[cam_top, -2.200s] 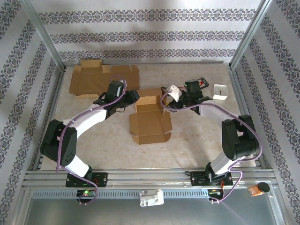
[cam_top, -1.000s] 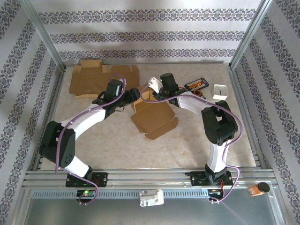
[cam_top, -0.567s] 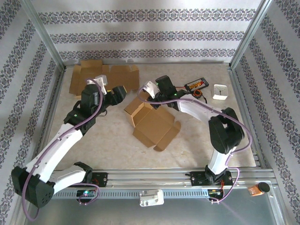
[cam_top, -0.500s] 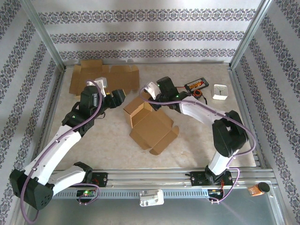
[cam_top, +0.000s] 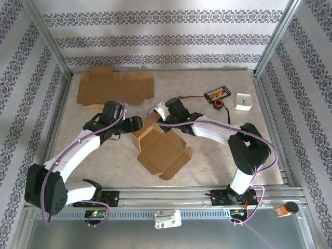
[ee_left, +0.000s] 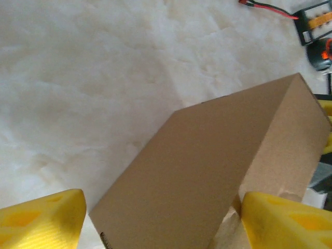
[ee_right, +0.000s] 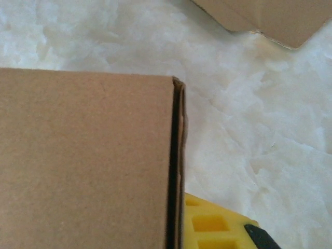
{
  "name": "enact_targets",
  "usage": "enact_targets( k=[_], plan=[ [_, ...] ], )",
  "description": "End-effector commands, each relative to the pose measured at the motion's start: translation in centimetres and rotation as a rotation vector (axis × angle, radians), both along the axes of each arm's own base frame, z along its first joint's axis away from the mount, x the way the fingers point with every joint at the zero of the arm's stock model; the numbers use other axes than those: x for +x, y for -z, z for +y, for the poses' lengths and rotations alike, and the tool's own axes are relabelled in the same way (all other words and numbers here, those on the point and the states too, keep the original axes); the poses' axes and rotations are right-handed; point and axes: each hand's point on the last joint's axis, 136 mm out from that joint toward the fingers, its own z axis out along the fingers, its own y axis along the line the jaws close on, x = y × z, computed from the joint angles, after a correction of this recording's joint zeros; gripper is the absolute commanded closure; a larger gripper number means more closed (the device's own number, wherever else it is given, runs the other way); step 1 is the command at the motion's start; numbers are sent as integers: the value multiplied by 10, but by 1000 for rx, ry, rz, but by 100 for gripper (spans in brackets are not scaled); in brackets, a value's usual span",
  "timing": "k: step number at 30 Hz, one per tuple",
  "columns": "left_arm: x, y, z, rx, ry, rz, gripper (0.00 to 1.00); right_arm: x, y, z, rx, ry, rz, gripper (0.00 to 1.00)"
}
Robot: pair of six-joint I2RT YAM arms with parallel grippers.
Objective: Fold the paper box
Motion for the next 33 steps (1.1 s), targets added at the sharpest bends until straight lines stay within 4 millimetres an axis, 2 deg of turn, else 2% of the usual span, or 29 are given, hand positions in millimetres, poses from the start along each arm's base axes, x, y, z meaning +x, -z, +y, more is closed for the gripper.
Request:
enact_targets(
  k=[1, 4, 6, 15, 19, 21, 24, 26, 30, 33],
  plan=[
    [-2, 11, -10, -71, 30, 35, 27, -14, 35, -4, -30, 23, 74, 80],
    [-2, 17, -9, -69, 27, 49, 36, -18, 35, 3, 21, 1, 80, 69],
    [-1, 16, -9, -72, 21, 46, 39, -17, 38, 8, 51, -6, 83, 66],
    [-1, 11, -7, -77, 11, 34, 41, 6, 42, 9, 164, 88, -21, 77],
    [-3, 9, -12, -118, 18, 32, 41, 17, 46, 5, 179, 166, -36, 87],
    [-3, 7, -14, -134, 22, 27, 41, 20, 49, 3, 182, 194, -44, 87],
    [-3, 6, -16, -142, 26, 26, 41, 22, 52, 4, 191, 210, -51, 74],
    [-2, 5, -15, -144, 23, 23, 41, 22, 54, 7, 195, 205, -45, 73],
    [-1, 1, -15, -157, 13, 11, 41, 23, 55, 11, 214, 195, -41, 85],
    [-3, -11, -14, -167, 9, -24, 39, 20, 53, 7, 198, 182, -56, 93]
  ],
)
